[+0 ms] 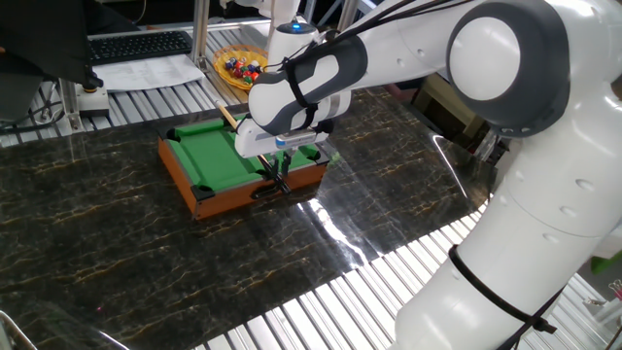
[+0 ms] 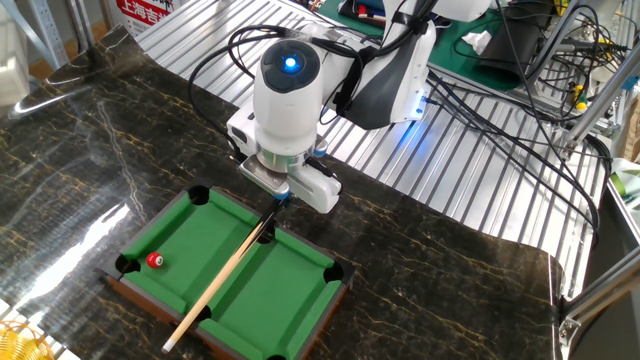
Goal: Hit the pool ball
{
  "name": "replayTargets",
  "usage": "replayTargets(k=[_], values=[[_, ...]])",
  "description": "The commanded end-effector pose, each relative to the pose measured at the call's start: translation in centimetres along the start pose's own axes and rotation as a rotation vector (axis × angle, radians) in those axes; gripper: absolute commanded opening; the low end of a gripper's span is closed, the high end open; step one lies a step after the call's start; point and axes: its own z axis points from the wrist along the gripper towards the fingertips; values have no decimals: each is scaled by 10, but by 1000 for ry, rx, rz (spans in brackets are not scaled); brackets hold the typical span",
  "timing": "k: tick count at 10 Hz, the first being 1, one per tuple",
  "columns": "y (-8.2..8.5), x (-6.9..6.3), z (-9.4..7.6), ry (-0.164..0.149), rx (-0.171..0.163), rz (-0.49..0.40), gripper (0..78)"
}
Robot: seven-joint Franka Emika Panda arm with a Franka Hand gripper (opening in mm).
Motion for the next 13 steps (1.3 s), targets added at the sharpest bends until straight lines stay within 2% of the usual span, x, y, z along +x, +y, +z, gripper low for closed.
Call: replayTargets(k=[1, 8, 9, 13], values=[[0, 0, -1, -3, -3, 8, 774], [0, 0, -1, -3, -3, 8, 774], [-8, -5, 14, 3, -26, -18, 774], [-6, -6, 20, 3, -30, -21, 774]])
